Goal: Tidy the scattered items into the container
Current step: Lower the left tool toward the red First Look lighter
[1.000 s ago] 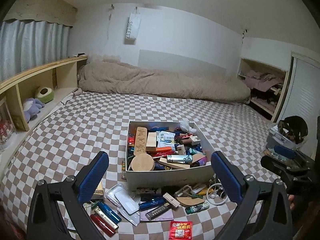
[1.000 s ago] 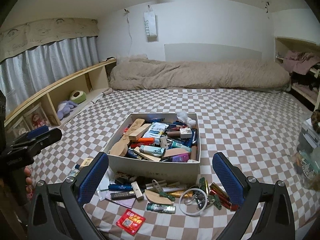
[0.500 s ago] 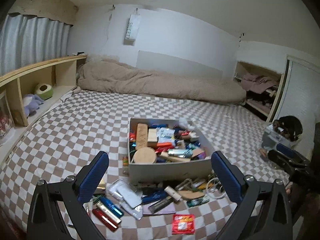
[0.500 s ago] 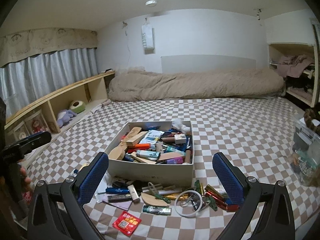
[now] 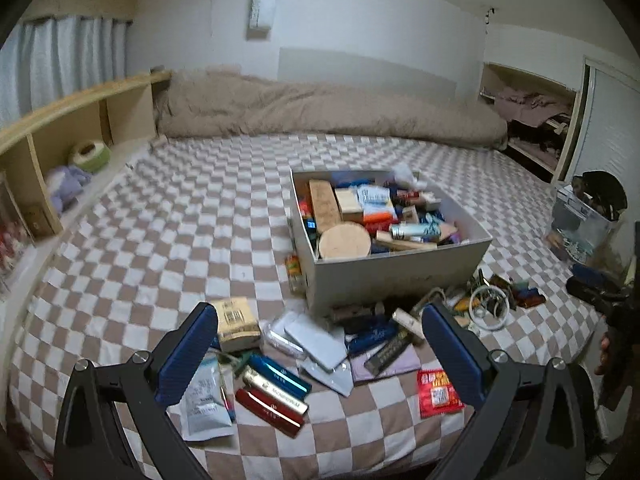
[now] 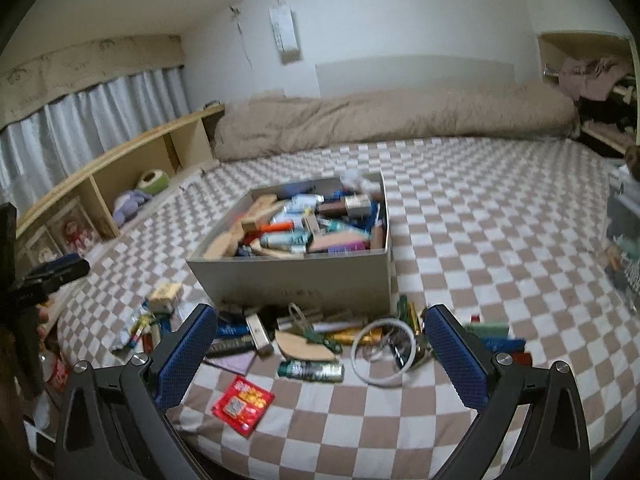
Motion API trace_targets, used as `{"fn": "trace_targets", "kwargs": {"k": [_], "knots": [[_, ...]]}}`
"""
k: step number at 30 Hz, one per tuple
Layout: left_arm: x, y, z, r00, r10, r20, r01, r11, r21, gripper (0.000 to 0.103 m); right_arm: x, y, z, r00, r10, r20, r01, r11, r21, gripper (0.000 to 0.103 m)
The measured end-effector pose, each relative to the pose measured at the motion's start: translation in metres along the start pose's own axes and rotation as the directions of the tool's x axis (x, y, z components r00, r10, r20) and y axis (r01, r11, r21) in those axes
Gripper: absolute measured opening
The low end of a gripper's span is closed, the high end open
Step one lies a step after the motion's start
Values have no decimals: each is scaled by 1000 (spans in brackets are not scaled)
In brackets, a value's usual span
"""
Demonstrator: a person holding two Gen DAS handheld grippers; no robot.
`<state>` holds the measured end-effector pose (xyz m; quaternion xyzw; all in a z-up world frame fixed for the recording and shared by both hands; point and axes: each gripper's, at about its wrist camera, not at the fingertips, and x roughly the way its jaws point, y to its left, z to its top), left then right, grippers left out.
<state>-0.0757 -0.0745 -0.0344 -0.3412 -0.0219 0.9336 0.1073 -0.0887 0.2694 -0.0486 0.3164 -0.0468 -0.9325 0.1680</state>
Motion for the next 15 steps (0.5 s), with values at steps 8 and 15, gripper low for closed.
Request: {"fn": "trace_targets", "kwargs": {"k": [8,15], "knots": [[37,30,-21,977,-124,-173,105,988,-116,103,43,2,-21,993,56,-100,-46,994,97,103],[76,43,-39,899,-246,-363,214,969,-126,103,73,7,-39,986,33,-163,-13,993,121,103]]}}
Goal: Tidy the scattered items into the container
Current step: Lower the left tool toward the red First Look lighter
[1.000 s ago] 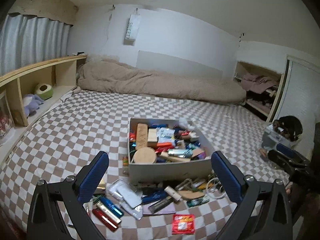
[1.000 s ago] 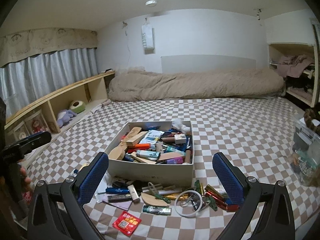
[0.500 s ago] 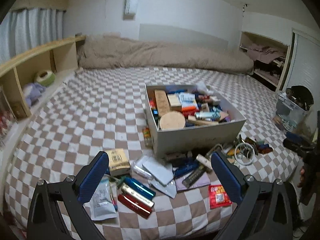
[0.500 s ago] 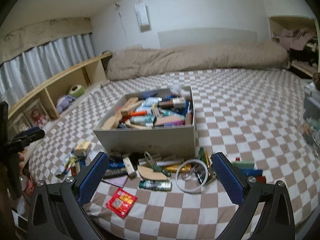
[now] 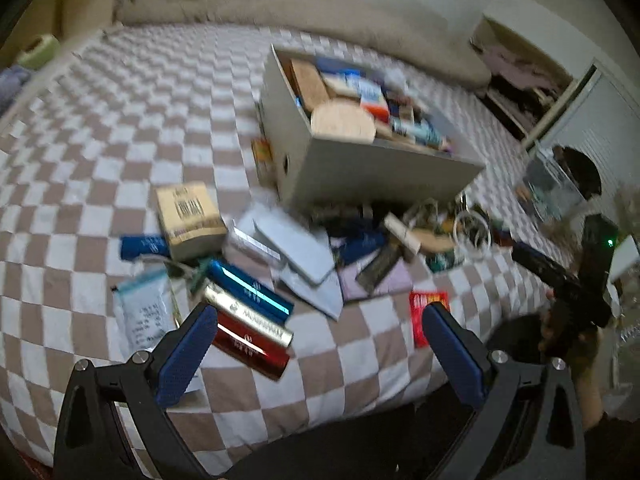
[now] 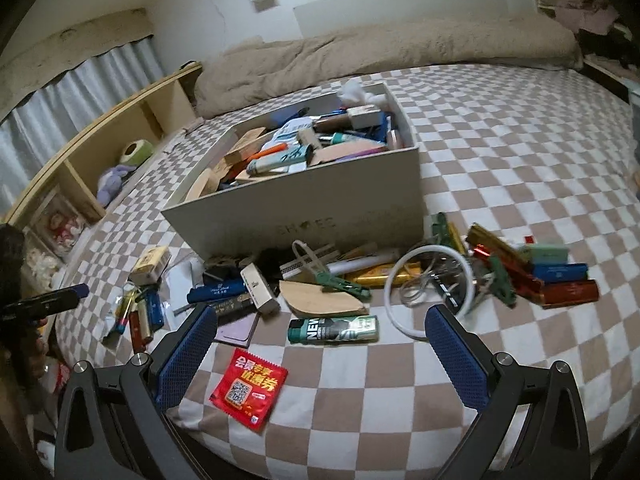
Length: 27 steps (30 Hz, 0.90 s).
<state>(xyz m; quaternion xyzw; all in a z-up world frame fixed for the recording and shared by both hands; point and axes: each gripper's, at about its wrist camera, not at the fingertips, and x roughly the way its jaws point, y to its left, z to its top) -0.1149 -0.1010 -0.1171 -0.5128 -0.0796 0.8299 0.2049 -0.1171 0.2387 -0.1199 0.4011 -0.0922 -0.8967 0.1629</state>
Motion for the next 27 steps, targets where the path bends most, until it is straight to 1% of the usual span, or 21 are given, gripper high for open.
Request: {"fn": "trace_targets", "kwargs": {"k": [2,5,7,10,13,16,21,23,25,27], "knots": [[9,7,-1,999,-12,-48,12,1000,0,103,5,-3,-3,1000,23,4,-23,1000,6,103],[22,16,-7,993,-4,-122,7,1000,21,103,11,-8,-8,996,89,-4,-89,995,37,103],[27,20,-12,987,10,-163,-2,999,51,103,13,-8,-12,993,120,-7,-120,992,45,103],[34,24,-19,977,47,-208,-25,994,109,103,16,-6,-15,990,143,-13,-142,989,34,103],[38,23,-22,970,97,-223,-56,981,185,103,19,-5,-16,982,190,-21,-189,981,43,103],[45,26,-19,970,130,-204,-78,966,246,103,22,0,-16,978,205,-32,-204,979,25,103],[50,35,-8,976,104,-193,-45,957,287,103,29,7,-21,973,223,-51,-223,975,8,103],[50,32,-7,976,100,-192,-31,943,330,103,31,10,-23,973,225,-57,-226,974,-6,103],[52,27,-8,974,112,-195,-31,925,378,103,32,11,-23,973,225,-59,-226,974,-16,103],[56,23,-10,968,114,-224,-16,916,400,103,33,10,-23,974,220,-61,-222,975,-18,103]]}}
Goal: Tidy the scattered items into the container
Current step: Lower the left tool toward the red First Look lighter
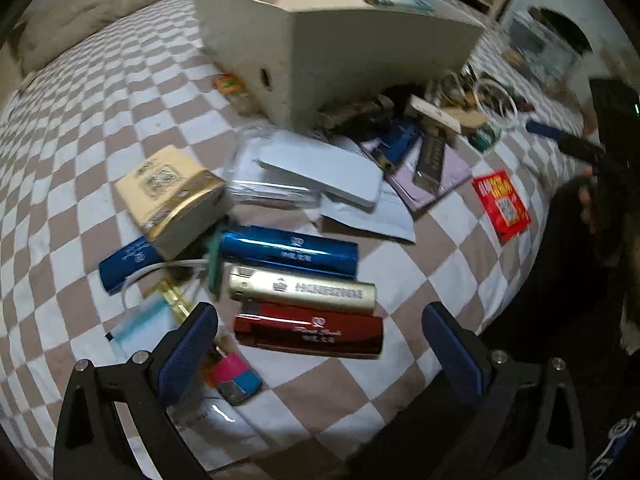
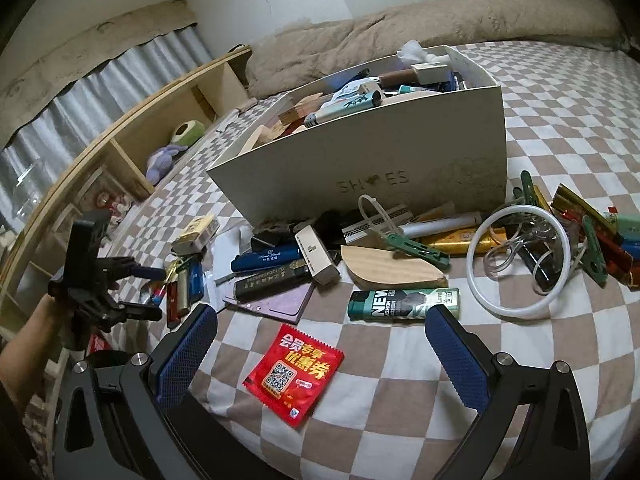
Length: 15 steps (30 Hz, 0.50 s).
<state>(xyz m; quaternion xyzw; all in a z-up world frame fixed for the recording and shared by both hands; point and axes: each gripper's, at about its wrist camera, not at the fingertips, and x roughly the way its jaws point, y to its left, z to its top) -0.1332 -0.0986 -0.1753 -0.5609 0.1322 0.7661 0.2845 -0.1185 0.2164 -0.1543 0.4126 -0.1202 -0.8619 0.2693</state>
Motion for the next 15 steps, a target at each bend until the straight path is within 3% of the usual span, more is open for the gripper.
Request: {"fn": "trace_targets", "kwargs": {"k": [5,9,15], "knots": [[11,-10,-3,998,48,-35,-45,996,75,103,2,-6,2,1000,-16,4,16,1000,18,103],[17,-5,-4,997,59,-40,-57,997,56,103,3,-6,3,1000,-20,6,20,1000,13,103],[22,-10,-9,994,108,-21,-106,992,74,103,22,-3,4,995,-75,-61,73,997,-37,103]]}}
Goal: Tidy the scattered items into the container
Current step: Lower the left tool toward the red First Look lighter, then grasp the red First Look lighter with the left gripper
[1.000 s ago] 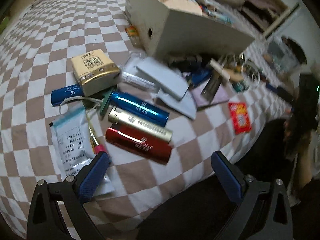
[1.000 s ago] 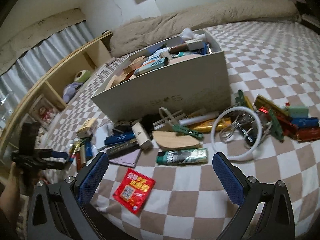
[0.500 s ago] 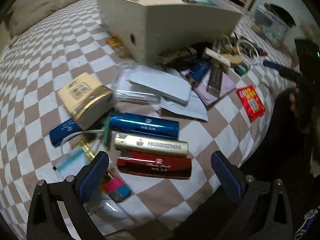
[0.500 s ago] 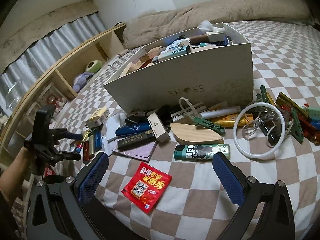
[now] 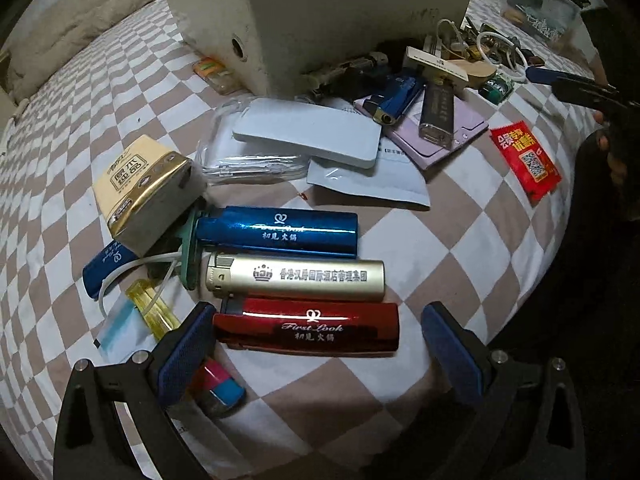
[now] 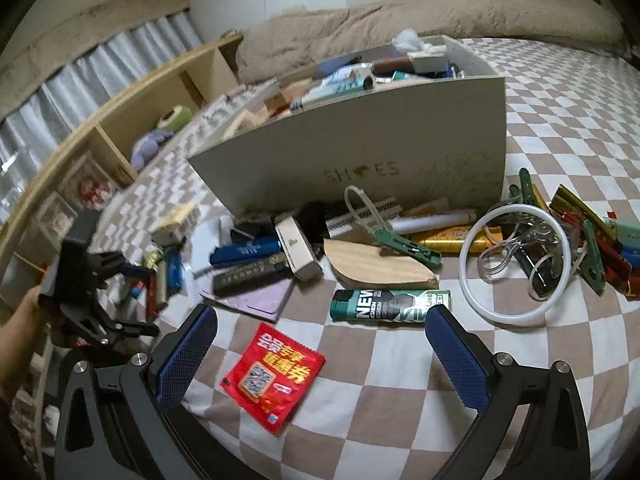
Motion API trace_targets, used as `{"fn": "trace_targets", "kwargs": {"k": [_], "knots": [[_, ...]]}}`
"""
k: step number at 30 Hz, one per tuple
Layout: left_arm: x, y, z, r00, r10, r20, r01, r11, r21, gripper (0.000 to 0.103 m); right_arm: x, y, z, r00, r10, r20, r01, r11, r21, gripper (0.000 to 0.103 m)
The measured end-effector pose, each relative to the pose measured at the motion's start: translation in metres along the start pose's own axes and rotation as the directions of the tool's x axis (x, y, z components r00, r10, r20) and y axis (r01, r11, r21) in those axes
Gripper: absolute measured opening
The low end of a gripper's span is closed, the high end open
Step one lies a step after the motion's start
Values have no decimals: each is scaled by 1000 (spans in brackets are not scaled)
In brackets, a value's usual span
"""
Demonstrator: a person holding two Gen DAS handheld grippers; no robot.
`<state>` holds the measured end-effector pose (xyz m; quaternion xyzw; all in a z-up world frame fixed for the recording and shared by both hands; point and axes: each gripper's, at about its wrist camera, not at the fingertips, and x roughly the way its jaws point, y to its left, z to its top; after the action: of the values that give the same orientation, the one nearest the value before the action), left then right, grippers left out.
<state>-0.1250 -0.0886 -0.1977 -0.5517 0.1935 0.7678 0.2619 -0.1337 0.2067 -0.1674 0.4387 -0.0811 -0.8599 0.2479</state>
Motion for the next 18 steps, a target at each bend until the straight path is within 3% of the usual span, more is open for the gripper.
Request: {"fn": "trace_targets", "kwargs": {"k": [8,13,18], "knots": [[-4,4,-4,999,0,35,1,999,-32,100,21,-11,0,994,-84,-67,86,996,26,103],[-10,6,-7,999,10,50,-7,998,-57,84,32,-20,1,986,-139,-94,142,989,26,103],[-8,-7,-4,998,26,48,-24,998,-53,84,38,-20,5,980,-170,-102,170,985,-7,103]]}}
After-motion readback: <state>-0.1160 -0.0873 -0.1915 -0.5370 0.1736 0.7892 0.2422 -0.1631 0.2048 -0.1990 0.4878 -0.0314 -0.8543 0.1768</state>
